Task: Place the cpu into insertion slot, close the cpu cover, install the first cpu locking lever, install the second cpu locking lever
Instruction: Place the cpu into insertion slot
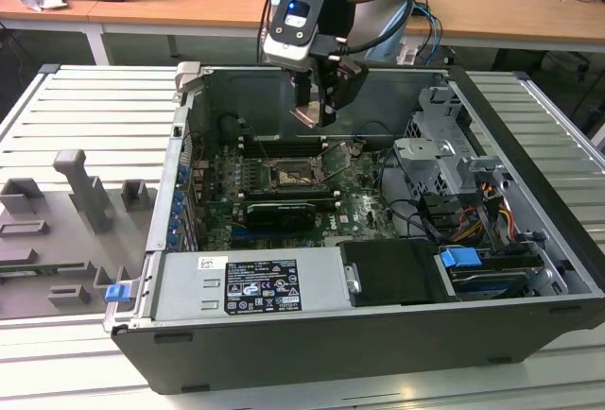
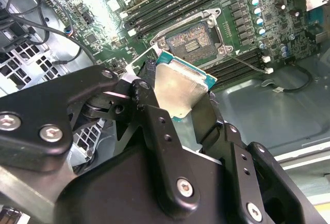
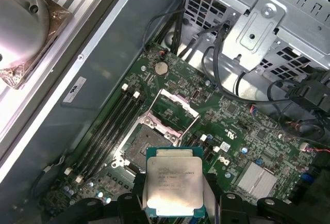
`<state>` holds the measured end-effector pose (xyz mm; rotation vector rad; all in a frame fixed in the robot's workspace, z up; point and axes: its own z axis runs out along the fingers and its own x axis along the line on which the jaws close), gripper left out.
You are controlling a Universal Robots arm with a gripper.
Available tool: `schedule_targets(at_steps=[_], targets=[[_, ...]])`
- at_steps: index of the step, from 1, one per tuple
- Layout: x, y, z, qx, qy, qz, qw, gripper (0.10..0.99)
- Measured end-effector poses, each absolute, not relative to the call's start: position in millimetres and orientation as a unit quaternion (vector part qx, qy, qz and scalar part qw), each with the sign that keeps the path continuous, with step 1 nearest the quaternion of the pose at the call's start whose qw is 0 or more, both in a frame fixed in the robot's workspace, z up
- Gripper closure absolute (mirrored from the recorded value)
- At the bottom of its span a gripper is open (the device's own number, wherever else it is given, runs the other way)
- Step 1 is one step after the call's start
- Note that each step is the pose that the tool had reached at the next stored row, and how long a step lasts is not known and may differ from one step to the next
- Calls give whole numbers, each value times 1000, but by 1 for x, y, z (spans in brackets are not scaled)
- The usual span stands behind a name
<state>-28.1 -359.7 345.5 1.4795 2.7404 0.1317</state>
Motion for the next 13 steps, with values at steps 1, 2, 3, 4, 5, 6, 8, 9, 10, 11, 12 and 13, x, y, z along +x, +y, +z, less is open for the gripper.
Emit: schedule_targets(at_steps=[1, 2, 3, 4, 5, 6, 8, 9, 10, 11, 12, 13], targets=[[-28, -360, 345, 476, 878, 42, 12, 561], [-28, -360, 345, 477, 878, 42, 12, 561], [-28, -360, 345, 478, 877, 42, 12, 561], [-28, -360, 345, 479, 877, 42, 12, 561], [-28, -360, 345, 480, 876, 42, 13, 561], [-28, -360, 345, 481, 876, 42, 13, 561], [-28, -360, 345, 483, 875, 42, 13, 561], [-28, -360, 345, 483, 874, 42, 13, 561], [-28, -360, 345, 485, 874, 42, 13, 561], [-28, -360, 344, 486, 873, 42, 13, 561], [-28, -360, 344, 487, 872, 42, 13, 561], [-28, -360, 344, 487, 872, 42, 13, 561]])
